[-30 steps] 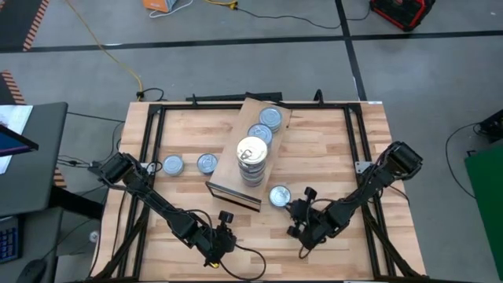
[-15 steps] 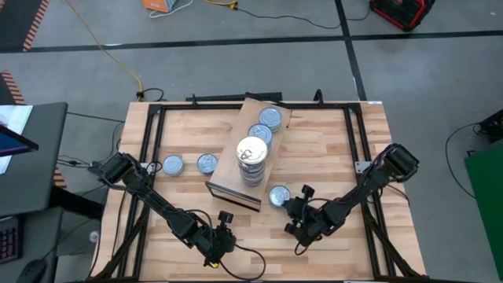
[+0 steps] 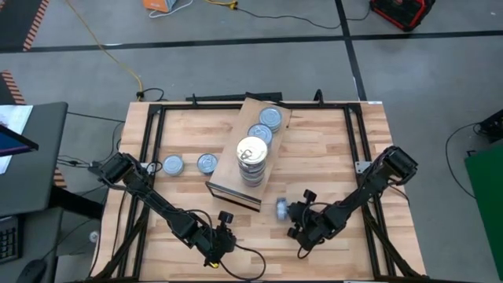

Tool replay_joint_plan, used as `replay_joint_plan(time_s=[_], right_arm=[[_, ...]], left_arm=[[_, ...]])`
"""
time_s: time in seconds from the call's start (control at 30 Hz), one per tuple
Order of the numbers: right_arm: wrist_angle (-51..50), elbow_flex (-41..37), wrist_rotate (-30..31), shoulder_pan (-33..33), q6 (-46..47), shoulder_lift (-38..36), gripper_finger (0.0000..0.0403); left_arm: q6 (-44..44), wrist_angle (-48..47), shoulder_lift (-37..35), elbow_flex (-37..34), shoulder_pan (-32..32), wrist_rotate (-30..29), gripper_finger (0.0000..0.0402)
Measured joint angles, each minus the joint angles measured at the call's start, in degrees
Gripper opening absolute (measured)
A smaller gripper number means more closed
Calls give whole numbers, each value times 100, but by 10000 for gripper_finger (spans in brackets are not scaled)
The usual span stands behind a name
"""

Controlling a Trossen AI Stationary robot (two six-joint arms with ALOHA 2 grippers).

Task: Stack canned seafood by type on shelf
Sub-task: Stack the blue tuna can on top of the blue tuna can on the shelf

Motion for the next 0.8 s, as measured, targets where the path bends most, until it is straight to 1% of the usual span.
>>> replay_joint_plan(time_s=[0.33, 0.43, 0.53, 0.6, 0.67, 0.73, 0.8], right_arm=[[47, 1, 55, 15, 34, 0, 79], [257, 3, 38, 15, 13, -2, 79], [305, 159, -102, 37, -136, -2, 79], [342, 362, -106, 105, -361, -2, 79], [539, 570, -130, 174, -794, -8, 79], [914, 690, -146, 222, -1233, -13, 79], [1376, 736, -263, 213, -1618, -13, 79]], left_arm=[[-13, 43, 0, 1, 0, 0, 45], [-17, 310, 16, 0, 0, -2, 45], [72, 628, 35, -33, 0, 8, 45], [88, 703, 35, -35, 0, -60, 45], [113, 764, 35, -35, 0, -278, 45], [191, 876, 35, -35, 12, -460, 45], [190, 939, 35, -35, 70, -404, 45]])
